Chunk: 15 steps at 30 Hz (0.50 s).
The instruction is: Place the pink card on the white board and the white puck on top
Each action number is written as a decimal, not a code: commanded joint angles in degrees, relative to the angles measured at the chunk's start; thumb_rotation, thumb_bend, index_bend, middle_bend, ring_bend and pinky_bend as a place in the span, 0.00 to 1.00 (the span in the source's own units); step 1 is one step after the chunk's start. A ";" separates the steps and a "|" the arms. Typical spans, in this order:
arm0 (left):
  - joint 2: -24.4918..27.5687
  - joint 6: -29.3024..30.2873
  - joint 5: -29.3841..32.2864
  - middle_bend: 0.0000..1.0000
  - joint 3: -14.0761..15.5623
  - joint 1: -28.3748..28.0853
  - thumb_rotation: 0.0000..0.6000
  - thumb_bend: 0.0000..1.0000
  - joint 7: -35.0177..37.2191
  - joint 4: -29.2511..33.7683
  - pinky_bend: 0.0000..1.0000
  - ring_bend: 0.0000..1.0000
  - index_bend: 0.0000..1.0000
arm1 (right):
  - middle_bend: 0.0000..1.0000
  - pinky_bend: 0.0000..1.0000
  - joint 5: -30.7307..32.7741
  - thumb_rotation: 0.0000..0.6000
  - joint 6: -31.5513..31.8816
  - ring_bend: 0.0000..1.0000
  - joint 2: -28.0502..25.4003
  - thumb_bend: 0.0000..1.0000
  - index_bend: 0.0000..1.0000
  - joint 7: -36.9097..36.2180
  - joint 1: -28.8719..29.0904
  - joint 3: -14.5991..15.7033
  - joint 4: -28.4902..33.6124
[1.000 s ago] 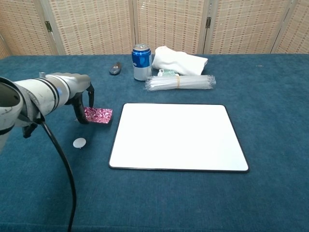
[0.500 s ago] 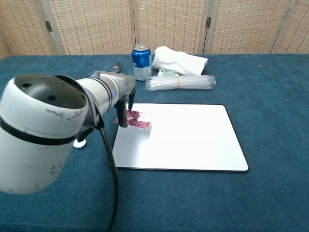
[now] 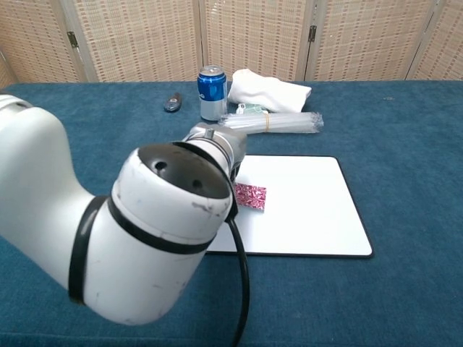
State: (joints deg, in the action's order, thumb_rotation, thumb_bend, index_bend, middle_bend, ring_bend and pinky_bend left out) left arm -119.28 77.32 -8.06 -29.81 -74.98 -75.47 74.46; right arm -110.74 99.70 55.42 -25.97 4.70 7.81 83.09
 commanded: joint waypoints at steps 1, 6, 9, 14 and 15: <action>0.20 0.41 -0.82 1.00 -0.41 0.18 1.00 0.25 0.52 0.54 0.97 0.86 0.32 | 0.00 0.00 0.10 1.00 -0.01 0.00 0.04 0.25 0.00 0.19 -0.01 -0.03 -0.01; 2.90 2.77 0.15 1.00 -0.32 2.56 1.00 0.25 -0.14 6.10 0.97 0.86 0.33 | 0.00 0.00 0.02 1.00 -0.66 0.00 0.20 0.25 0.00 1.01 0.21 0.03 0.37; 5.22 5.67 1.02 1.00 0.51 5.29 1.00 0.25 0.25 11.47 0.97 0.86 0.36 | 0.00 0.00 -0.52 1.00 -1.10 0.00 0.41 0.25 0.00 2.07 0.38 0.19 0.71; 9.43 12.73 1.75 1.00 1.95 10.85 1.00 0.25 2.90 20.79 0.98 0.87 0.41 | 0.00 0.00 -1.11 1.00 -2.30 0.00 0.60 0.25 0.00 4.22 0.60 0.57 1.61; 10.37 14.16 1.21 1.00 2.81 12.13 1.00 0.25 3.69 22.65 0.98 0.87 0.41 | 0.00 0.00 -1.43 1.00 -2.25 0.00 0.61 0.25 0.00 4.78 0.53 0.68 1.79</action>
State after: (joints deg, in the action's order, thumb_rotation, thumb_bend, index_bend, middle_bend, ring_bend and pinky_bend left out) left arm -111.81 87.40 -6.93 -28.59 -66.45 -73.76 92.43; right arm -111.82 97.59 55.98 -21.73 5.24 8.32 84.58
